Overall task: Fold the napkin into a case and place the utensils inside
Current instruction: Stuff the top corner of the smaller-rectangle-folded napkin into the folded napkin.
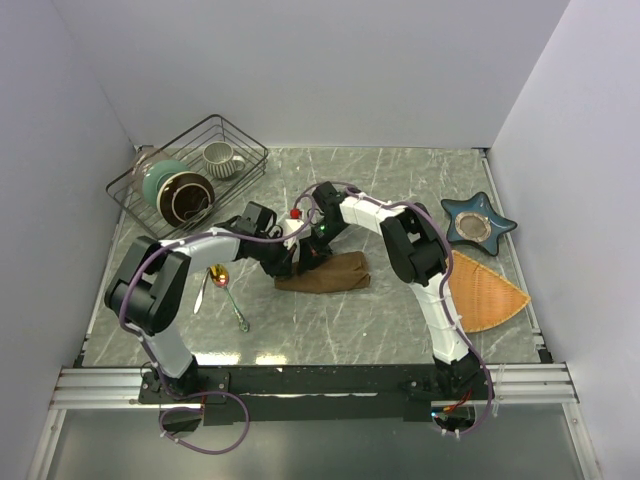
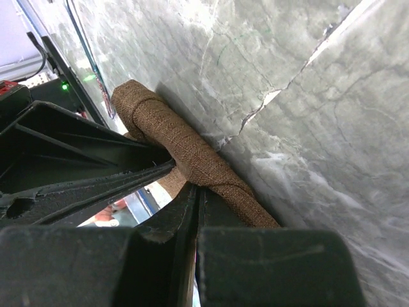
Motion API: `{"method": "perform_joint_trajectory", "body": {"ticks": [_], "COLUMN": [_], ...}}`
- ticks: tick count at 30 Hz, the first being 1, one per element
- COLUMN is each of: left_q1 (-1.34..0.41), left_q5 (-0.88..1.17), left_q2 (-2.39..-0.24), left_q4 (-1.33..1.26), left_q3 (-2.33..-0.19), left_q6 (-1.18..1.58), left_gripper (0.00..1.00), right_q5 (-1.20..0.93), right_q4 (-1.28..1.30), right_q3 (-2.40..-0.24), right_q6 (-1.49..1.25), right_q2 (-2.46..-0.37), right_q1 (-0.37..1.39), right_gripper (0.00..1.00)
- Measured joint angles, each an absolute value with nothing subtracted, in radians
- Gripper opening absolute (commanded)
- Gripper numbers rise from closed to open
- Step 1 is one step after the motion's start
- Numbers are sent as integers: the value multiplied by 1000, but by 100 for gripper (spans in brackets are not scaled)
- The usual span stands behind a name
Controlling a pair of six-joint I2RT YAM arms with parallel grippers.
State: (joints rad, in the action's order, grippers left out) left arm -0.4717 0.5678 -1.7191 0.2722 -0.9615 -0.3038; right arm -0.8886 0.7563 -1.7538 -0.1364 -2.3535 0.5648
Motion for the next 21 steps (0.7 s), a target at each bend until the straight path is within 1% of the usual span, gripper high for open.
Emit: {"method": "perform_joint_trajectory", "body": {"ticks": [2, 3, 4, 6, 7, 10, 12, 17, 21], "left_q1": [-471, -471, -471, -470, -470, -470, -470, -470, -470], "left_q5": [569, 570, 570, 571, 571, 575, 578, 583, 588], "left_q2": [-1724, -1728, -1734, -1740, -1741, -1747, -1749, -1763, -1770], "left_q4": [283, 290, 297, 299, 302, 309, 314, 334, 350], "left_q3": [-970, -975, -981, -985, -986, -991, -994, -1011, -1023], "left_q6": [-311, -315, -319, -326, -329, -339, -347, -363, -381], "left_gripper": [1, 1, 1, 1, 1, 1, 1, 1, 1], "right_q5": [-890, -891, -891, -891, -892, -903, -913, -925, -889], "right_q4": [755, 756, 760, 772, 778, 783, 790, 828, 818], "right_q3": [-1755, -1757, -1763, -1779, -1787, -1802, -1802, -1802, -1799], "right_q6": [-136, -136, -136, -130, -127, -111, -100, -44, -12], "right_q2": [-2354, -2354, -2354, -2355, -2355, -2354, -2346, -2300, -2268], "right_q1": [565, 565, 565, 564, 564, 552, 524, 438, 407], "right_gripper": [1, 4, 13, 21, 33, 51, 51, 48, 39]}}
